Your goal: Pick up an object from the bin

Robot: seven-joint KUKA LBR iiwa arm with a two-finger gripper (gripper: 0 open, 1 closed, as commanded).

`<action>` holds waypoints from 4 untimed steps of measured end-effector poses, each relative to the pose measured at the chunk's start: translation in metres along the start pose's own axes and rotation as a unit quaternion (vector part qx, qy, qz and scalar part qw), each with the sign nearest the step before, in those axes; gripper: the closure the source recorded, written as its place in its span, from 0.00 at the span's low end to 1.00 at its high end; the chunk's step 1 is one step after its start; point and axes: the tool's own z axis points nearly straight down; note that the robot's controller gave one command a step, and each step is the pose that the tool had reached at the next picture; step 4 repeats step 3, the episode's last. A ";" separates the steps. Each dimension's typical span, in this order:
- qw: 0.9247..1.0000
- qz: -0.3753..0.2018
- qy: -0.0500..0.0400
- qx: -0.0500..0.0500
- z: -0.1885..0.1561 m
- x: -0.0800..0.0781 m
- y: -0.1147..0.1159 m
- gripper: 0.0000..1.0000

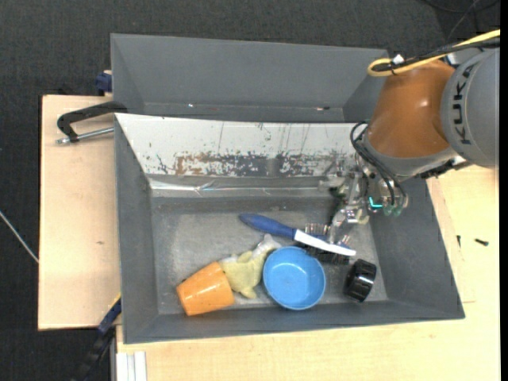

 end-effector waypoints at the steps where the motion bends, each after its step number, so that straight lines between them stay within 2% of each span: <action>1: 1.000 0.018 -0.013 -0.001 0.059 0.019 -0.032 0.00; 2: 1.000 0.016 -0.016 -0.001 0.055 0.016 -0.031 1.00; 3: 1.000 0.007 -0.008 0.001 -0.076 0.004 -0.036 1.00; 4: 1.000 0.007 -0.008 0.001 -0.076 0.004 -0.036 1.00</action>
Offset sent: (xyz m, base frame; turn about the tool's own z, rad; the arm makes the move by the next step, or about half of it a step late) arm -0.0254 -0.0338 -0.0640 0.0340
